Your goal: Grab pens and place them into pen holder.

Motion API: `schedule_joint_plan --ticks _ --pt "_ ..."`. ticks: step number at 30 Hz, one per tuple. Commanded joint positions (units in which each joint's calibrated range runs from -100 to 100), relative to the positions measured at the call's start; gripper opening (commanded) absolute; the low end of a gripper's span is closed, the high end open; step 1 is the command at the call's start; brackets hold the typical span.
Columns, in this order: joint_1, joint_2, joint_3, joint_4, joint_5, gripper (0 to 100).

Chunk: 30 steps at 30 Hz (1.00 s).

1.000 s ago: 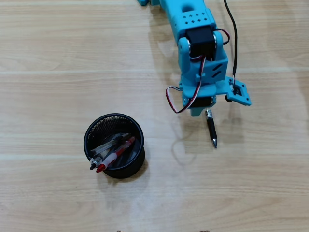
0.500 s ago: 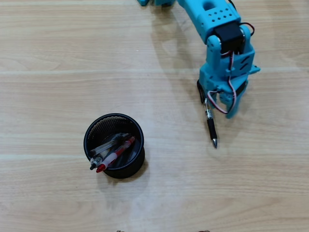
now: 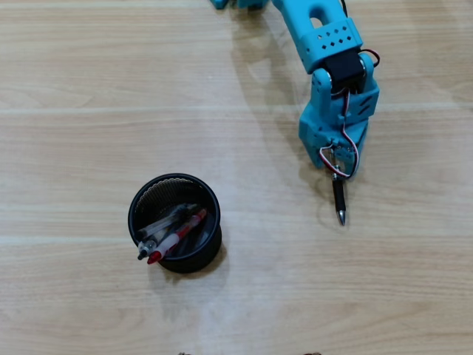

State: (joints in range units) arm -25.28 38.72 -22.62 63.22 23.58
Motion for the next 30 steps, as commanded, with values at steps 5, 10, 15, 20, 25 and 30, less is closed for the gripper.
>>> schedule_joint_plan --ticks 5,10,15,20,25,30 --pt "0.7 -1.6 5.5 -3.7 0.0 2" --pt "1.3 -1.8 2.8 -2.8 -0.2 2" --pt "3.0 -4.1 -7.0 5.1 -2.0 2" --pt "9.6 -9.7 -24.2 15.3 -8.2 2" --pt "18.1 -12.6 -39.4 19.3 -16.8 2" --pt "25.8 -12.9 -41.9 18.6 -27.9 2"
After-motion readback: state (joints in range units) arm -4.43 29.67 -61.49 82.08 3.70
